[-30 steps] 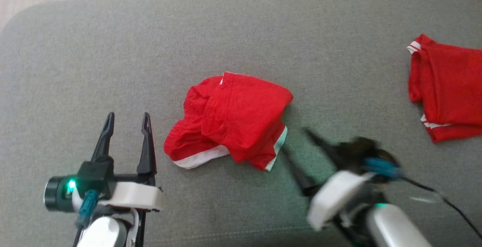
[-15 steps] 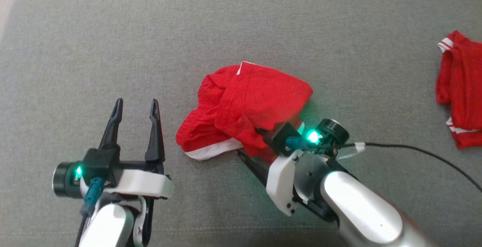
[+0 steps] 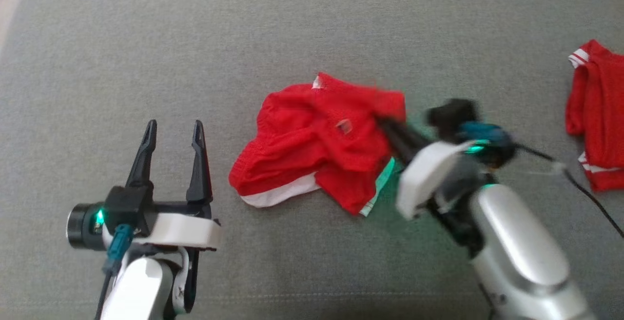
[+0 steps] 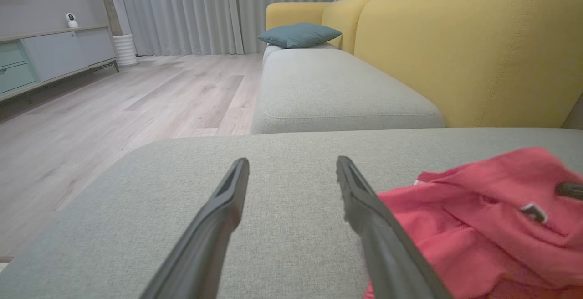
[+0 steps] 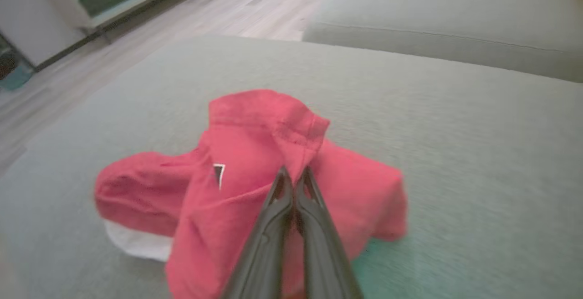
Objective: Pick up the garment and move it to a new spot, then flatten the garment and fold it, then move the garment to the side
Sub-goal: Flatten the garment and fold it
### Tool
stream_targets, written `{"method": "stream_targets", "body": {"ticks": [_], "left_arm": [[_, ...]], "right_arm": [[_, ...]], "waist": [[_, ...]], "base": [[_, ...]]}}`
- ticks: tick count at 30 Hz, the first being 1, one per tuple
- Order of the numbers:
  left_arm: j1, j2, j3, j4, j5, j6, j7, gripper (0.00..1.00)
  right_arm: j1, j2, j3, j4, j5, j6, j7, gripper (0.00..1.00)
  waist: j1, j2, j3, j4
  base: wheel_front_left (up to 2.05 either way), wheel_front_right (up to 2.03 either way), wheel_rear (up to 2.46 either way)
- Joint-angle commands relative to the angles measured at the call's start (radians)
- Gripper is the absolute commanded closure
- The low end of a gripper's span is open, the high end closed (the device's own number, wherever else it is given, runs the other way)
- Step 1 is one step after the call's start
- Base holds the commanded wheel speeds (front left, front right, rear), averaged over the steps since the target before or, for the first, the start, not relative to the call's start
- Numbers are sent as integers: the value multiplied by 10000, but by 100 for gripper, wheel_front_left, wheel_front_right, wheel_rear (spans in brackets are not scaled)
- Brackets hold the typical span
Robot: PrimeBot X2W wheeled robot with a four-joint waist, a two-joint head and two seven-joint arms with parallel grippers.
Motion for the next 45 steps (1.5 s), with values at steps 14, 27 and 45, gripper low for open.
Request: {"method": "stream_targets", "body": {"ticks": [14, 27, 45], "left_arm": [[-424, -1, 440, -230, 348, -304, -122, 0], [-305, -17, 552, -157, 410, -365, -122, 0], [495, 112, 602, -29, 266, -351, -121, 0]], "right_arm": [[454, 623, -4699, 885, 3093, 35, -1072, 0], [1126, -460, -3727, 561, 1844, 35, -3377, 0], [3766, -219, -3276, -3273, -408, 35, -3134, 0]], "waist": [[0, -1, 230, -373], [0, -1, 63, -610], [0, -1, -761, -830]], "base": [[0, 0, 0], [0, 0, 0], [0, 0, 0]]}}
